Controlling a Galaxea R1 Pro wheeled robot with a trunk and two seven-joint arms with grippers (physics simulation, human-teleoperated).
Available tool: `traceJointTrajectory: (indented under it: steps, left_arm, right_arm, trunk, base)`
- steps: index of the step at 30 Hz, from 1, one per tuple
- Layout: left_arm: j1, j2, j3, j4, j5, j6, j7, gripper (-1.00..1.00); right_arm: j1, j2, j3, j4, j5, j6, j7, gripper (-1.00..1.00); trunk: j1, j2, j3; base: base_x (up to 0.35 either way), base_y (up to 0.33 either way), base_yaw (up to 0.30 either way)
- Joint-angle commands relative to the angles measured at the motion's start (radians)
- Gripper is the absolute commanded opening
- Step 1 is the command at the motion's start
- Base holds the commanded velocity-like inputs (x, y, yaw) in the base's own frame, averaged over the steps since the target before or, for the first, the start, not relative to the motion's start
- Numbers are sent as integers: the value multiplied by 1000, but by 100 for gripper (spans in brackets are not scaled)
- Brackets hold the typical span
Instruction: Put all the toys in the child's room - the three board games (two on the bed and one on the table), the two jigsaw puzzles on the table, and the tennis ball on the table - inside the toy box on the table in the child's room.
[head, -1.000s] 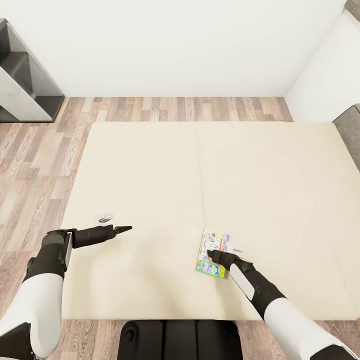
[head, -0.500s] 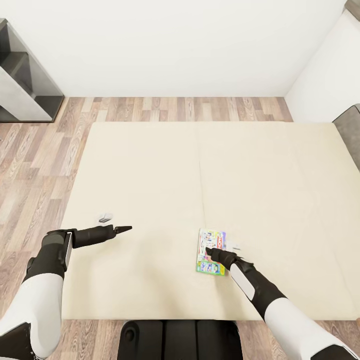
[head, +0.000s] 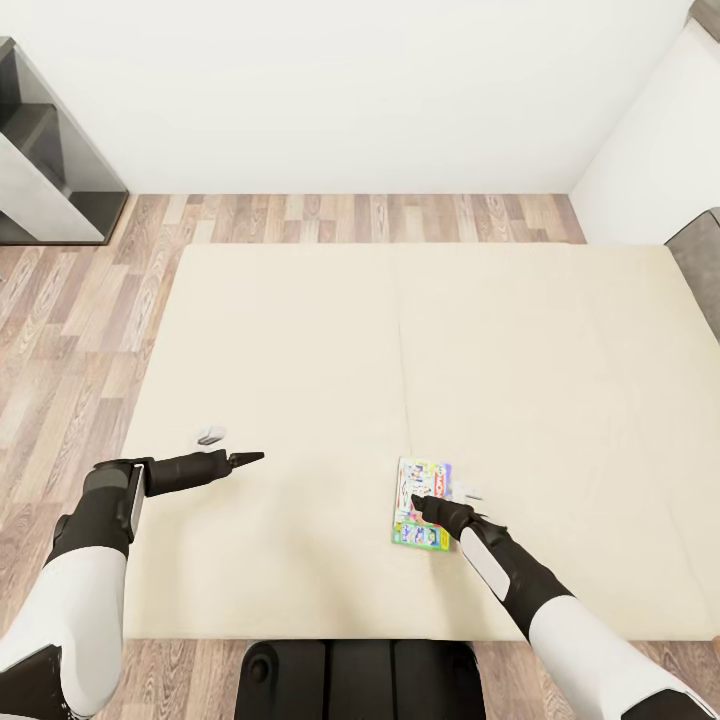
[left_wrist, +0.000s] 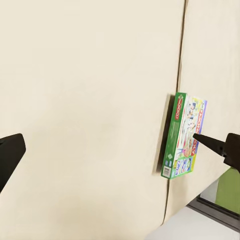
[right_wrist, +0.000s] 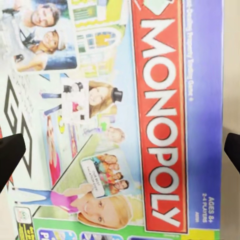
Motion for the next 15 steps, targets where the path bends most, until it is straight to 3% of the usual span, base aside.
traceJointTrajectory:
  steps: [1,15]
  left_arm:
    - [-1,-1,4,-1,-10,8,-10,100]
    - [-1,-1,3,-1,-10,8,-10,100]
  right_arm:
    - [-1,-2,7,-2,-9,3,-8,100]
    - [-1,-3,6,23,-8,3,-8,100]
  trunk:
    - [1,-2,-1]
    - [1,-2,-1]
  base:
    - [0,0,0]
    - [0,0,0]
